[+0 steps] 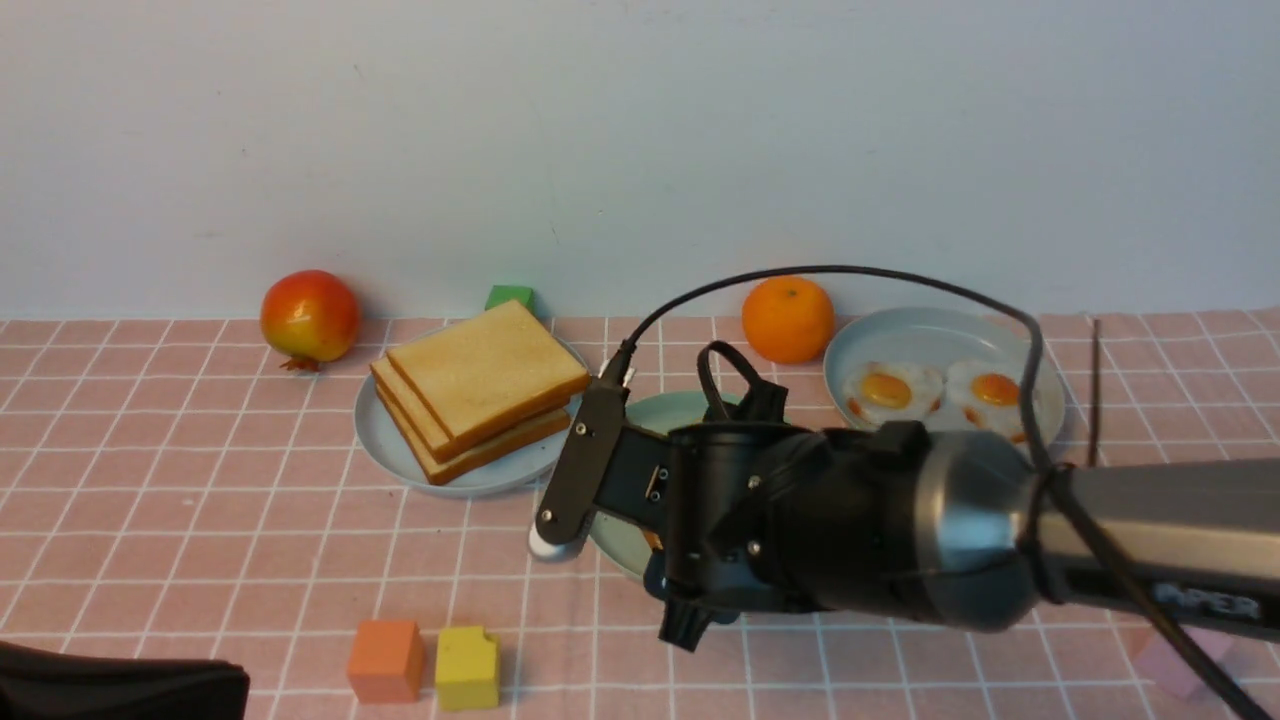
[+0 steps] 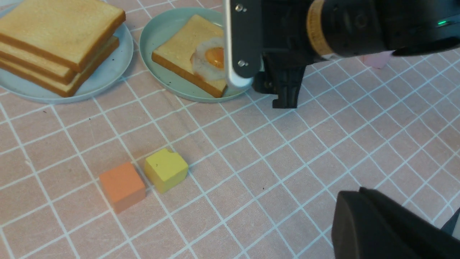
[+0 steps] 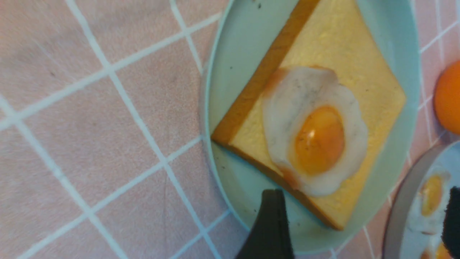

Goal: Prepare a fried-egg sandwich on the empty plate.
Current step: Use the right arm to place the fried egg on the slice of bread in the middle, then use the left arm to grab a slice of bread

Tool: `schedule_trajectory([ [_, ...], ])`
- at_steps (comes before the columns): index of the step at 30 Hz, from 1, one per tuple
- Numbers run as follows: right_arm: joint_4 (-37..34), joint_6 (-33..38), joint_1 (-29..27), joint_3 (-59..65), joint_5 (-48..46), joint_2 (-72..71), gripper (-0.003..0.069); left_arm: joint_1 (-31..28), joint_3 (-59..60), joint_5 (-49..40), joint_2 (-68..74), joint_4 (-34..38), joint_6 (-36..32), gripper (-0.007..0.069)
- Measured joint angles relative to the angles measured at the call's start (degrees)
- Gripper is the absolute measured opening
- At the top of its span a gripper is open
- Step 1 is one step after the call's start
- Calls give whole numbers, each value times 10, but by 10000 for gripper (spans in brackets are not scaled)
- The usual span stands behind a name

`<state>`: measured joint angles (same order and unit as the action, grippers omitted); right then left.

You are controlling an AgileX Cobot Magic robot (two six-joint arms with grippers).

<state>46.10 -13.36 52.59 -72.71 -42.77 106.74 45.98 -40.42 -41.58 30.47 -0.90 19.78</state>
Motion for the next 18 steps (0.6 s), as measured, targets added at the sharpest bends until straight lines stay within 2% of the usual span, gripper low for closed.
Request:
schedule_trajectory([
  [3, -18, 0, 16, 0, -36, -45, 571, 0, 0, -2, 4, 1, 1, 13],
  [6, -73, -1, 38, 0, -145, -137, 464, 0, -1, -7, 42, 12, 4, 13],
  [8, -131, -12, 42, 0, -223, -209, 358, 0, -14, -24, 89, 15, 1, 13],
  [10, -179, -23, 42, 0, -261, -268, 254, -5, -45, -51, 147, 14, -8, 13],
  [11, -184, -23, 42, 0, -261, -274, 254, -7, -49, -53, 158, 14, -12, 13],
  [12, -211, -31, 42, 0, -271, -309, 176, -19, -78, -66, 193, 14, -29, 13],
  [15, -277, -42, 43, 0, -282, -394, 20, -83, -152, -76, 280, 36, -92, 13],
  [16, -280, -43, 43, 0, -282, -399, 14, -88, -152, -76, 285, 39, -97, 13],
  [17, -306, -44, 43, 0, -285, -435, -4, -136, -192, -90, 330, 81, -135, 13],
  [18, -312, -44, 43, 0, -286, -439, -5, -142, -196, -94, 336, 81, -147, 13],
])
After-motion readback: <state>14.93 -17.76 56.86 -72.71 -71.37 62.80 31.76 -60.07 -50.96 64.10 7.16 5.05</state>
